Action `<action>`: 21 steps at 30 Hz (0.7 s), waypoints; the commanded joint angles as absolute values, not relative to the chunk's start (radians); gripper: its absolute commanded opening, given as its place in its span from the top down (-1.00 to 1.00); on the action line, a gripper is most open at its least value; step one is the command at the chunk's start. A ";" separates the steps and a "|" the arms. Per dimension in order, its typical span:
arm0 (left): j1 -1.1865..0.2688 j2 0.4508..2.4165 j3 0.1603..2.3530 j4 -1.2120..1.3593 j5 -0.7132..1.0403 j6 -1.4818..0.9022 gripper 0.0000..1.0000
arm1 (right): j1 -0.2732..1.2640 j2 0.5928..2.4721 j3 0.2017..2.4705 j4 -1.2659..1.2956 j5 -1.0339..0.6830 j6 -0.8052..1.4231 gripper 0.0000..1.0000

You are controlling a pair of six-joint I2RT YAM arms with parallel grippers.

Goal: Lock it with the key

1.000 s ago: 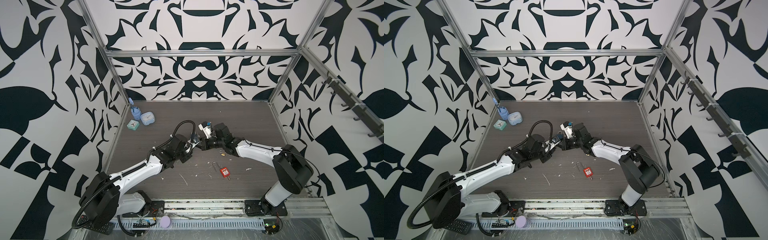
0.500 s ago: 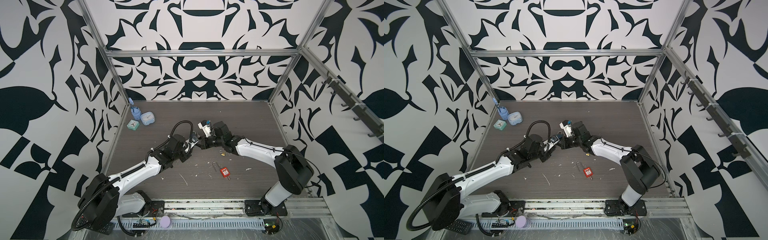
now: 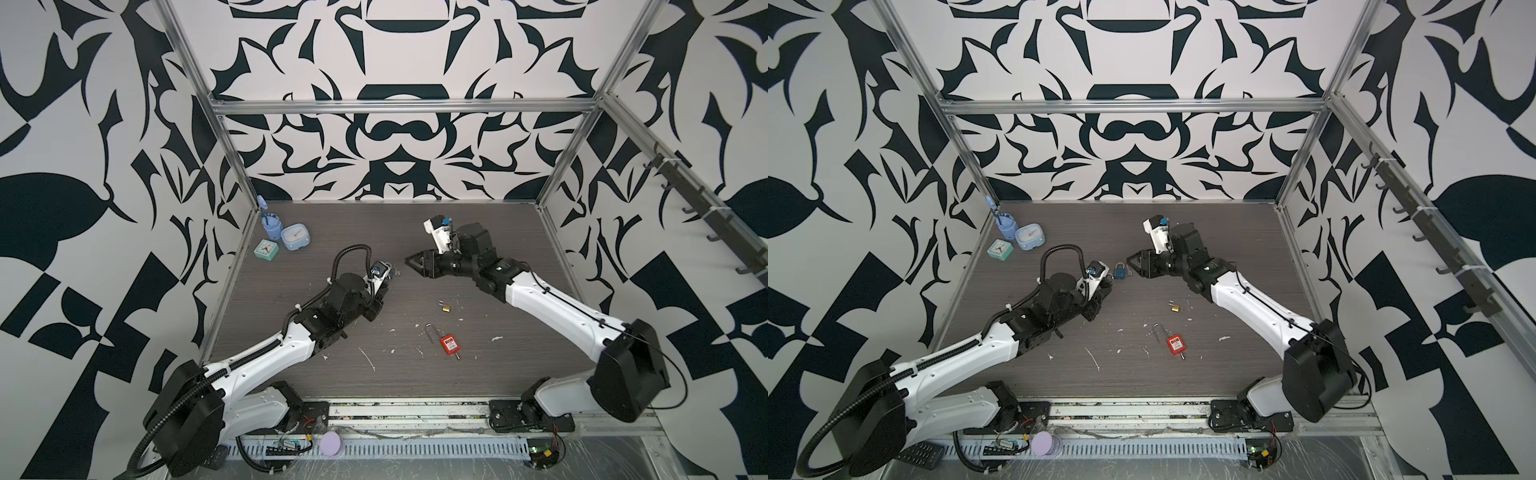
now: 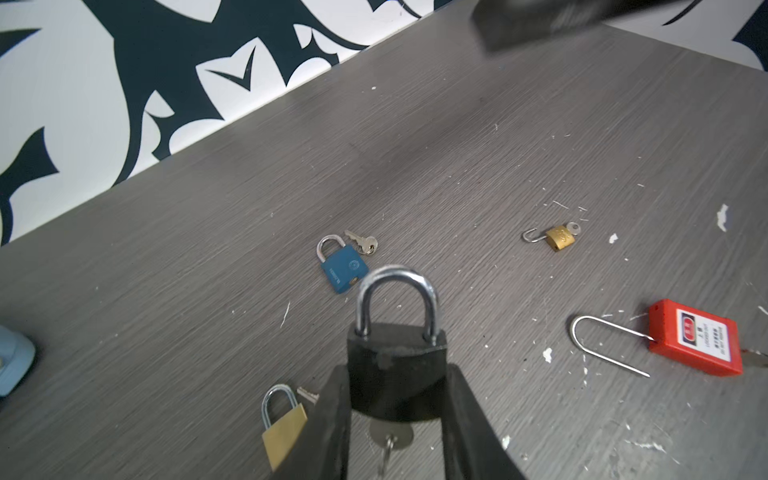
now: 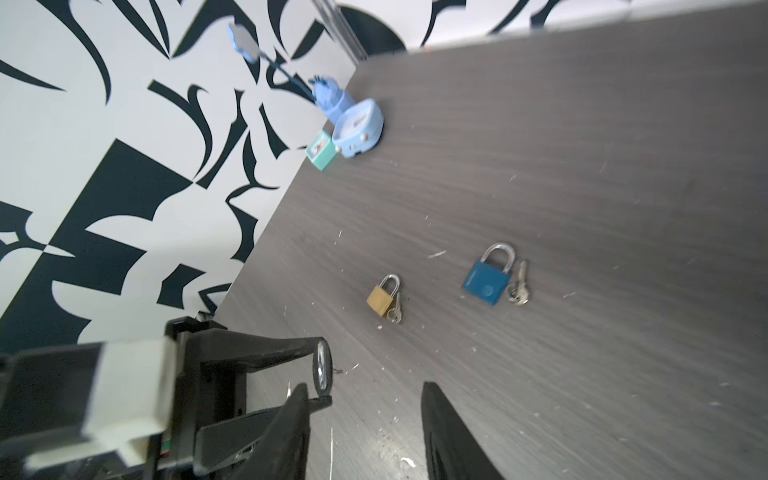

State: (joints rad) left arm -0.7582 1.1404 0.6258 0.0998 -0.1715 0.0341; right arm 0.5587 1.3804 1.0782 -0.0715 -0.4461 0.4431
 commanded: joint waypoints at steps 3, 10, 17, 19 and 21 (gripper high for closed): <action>-0.756 1.141 0.681 0.155 -0.321 -0.339 1.00 | 0.567 1.235 0.977 0.017 -0.360 0.373 0.02; -0.751 1.176 0.775 0.029 -0.366 -0.944 1.00 | 0.568 1.162 0.726 0.296 -0.428 0.407 0.08; -0.741 1.204 0.793 0.014 -0.288 -1.259 1.00 | 0.591 1.195 0.662 0.440 -0.476 0.458 0.15; -0.733 1.212 0.822 -0.045 -0.275 -1.307 1.00 | 0.612 1.220 0.678 0.450 -0.472 0.459 0.17; -0.724 1.219 0.848 -0.094 -0.262 -1.336 1.00 | 0.635 1.252 0.696 0.456 -0.468 0.459 0.19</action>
State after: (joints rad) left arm -0.7380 1.2140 0.7856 -0.0353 -0.2825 -1.1912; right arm 0.6090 1.2270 0.6525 0.3592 -0.4515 0.4469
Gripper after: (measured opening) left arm 0.330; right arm 0.409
